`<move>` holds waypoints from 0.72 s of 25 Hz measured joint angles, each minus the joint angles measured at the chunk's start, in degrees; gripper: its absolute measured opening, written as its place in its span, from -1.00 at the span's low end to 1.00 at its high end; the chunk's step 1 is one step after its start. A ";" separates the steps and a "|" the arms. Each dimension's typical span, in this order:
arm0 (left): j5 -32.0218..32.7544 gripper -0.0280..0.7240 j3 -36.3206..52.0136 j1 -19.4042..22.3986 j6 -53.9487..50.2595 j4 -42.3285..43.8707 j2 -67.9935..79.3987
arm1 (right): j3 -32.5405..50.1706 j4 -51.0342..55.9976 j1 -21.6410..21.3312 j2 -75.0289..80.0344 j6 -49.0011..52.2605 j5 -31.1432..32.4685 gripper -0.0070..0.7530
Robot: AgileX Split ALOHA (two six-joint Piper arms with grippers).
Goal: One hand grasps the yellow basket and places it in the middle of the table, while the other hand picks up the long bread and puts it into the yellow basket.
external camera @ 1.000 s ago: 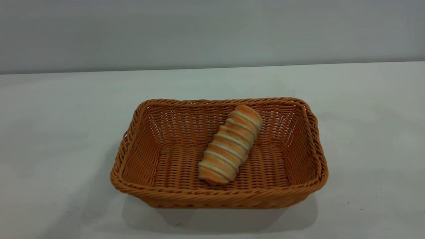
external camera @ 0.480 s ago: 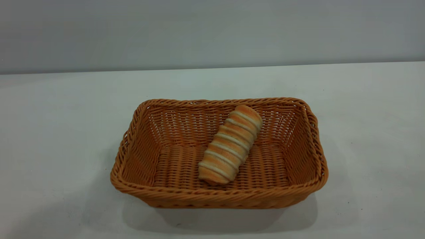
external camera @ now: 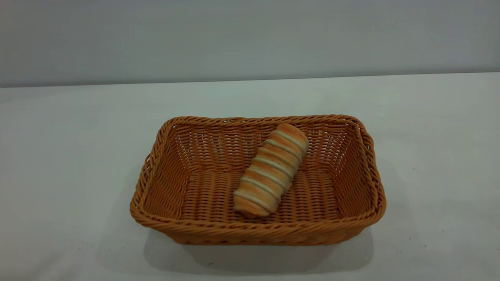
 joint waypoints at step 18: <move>-0.99 -0.06 49.93 8.47 -3.51 -2.37 -52.69 | 0.00 0.00 0.00 0.00 0.00 0.00 -0.28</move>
